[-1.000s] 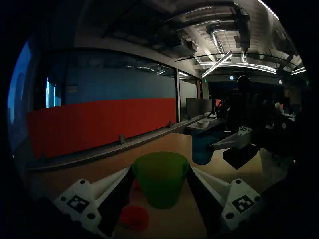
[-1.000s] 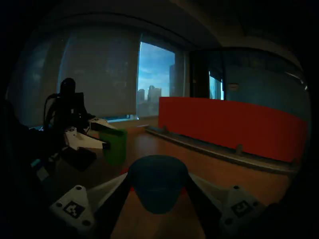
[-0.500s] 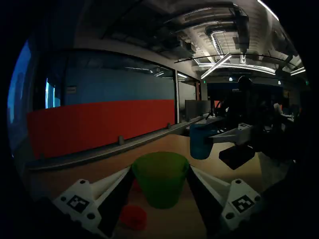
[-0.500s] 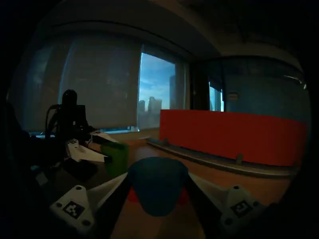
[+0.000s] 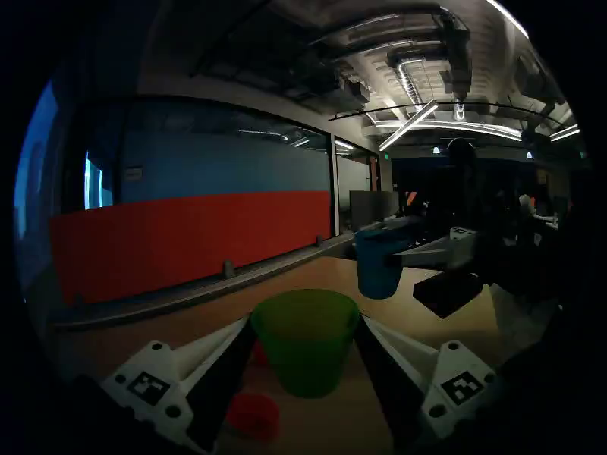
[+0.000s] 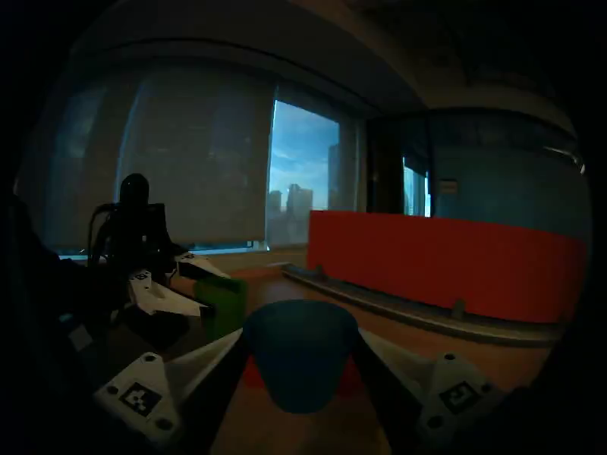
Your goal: Pour water
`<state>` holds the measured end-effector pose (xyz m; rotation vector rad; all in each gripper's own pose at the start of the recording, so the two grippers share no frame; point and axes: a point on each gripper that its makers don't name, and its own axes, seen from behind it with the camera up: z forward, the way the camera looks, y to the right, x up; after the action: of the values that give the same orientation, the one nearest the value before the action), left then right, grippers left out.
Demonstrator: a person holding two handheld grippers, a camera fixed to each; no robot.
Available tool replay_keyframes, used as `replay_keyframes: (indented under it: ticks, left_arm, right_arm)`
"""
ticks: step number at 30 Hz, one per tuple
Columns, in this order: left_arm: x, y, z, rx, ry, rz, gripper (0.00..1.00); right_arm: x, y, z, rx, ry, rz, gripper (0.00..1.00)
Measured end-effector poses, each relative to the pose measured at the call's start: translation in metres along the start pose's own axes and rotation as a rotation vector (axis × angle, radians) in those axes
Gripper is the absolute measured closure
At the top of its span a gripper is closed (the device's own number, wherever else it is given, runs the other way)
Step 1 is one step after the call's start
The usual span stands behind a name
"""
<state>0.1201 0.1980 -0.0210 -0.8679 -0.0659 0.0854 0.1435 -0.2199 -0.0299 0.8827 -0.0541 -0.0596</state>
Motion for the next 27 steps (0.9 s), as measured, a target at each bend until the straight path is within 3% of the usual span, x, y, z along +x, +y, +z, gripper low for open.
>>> replay_keyframes:
  ticks: [11,27]
  left_arm:
    - [-0.003,0.011,0.005,-0.027,-0.007,0.011,0.12]
    - [-0.011,0.036,0.013,-0.08,-0.012,0.003,0.12]
  right_arm:
    - [0.016,0.0,0.004,0.013,0.002,-0.051,0.09]
    - [0.042,-0.001,0.018,0.034,-0.012,-0.245,0.09]
